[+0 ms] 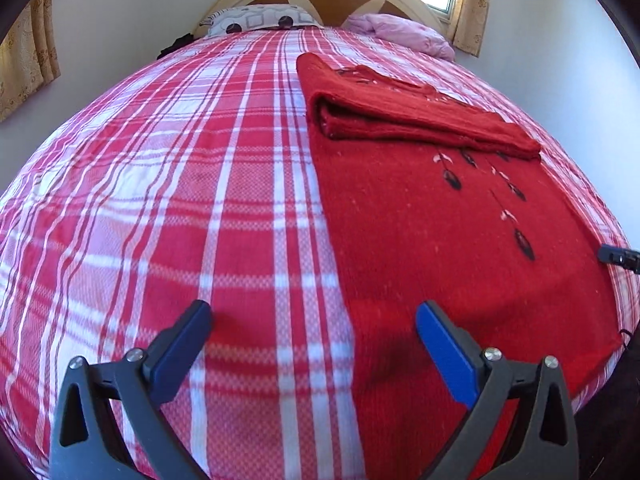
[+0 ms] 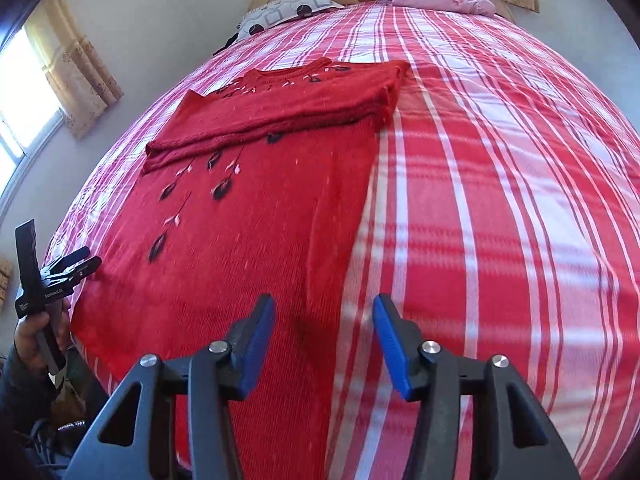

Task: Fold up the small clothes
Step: 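Move both grippers to the sweater hem and close on it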

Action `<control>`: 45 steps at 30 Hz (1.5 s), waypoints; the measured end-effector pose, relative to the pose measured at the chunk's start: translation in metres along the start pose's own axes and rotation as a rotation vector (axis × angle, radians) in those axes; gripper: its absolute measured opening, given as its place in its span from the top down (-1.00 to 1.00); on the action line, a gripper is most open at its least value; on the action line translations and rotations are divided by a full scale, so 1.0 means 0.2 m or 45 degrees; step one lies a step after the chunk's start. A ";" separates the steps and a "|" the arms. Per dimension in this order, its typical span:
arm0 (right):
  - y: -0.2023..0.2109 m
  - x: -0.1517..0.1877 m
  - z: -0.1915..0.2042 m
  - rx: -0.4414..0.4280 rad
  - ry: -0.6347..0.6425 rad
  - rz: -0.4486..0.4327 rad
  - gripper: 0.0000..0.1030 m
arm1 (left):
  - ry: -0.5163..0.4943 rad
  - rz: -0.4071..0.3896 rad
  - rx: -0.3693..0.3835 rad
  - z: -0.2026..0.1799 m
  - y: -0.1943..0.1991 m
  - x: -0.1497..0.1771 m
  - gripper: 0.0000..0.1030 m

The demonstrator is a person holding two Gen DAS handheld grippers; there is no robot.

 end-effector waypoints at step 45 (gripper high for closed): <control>0.23 0.55 0.05 -0.278 -0.278 -0.076 0.70 | 0.042 0.006 0.170 -0.20 0.26 0.36 -0.16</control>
Point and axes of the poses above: each gripper's, at about its wrist camera, not at the fingertips, and y roughly against the way its jaws point, z to its left, x to its underside, the point moved 10 cm from there along -y, roughly the way its jaws point, and after that the axes turned 4 degrees about x, right-handed, at the moved point
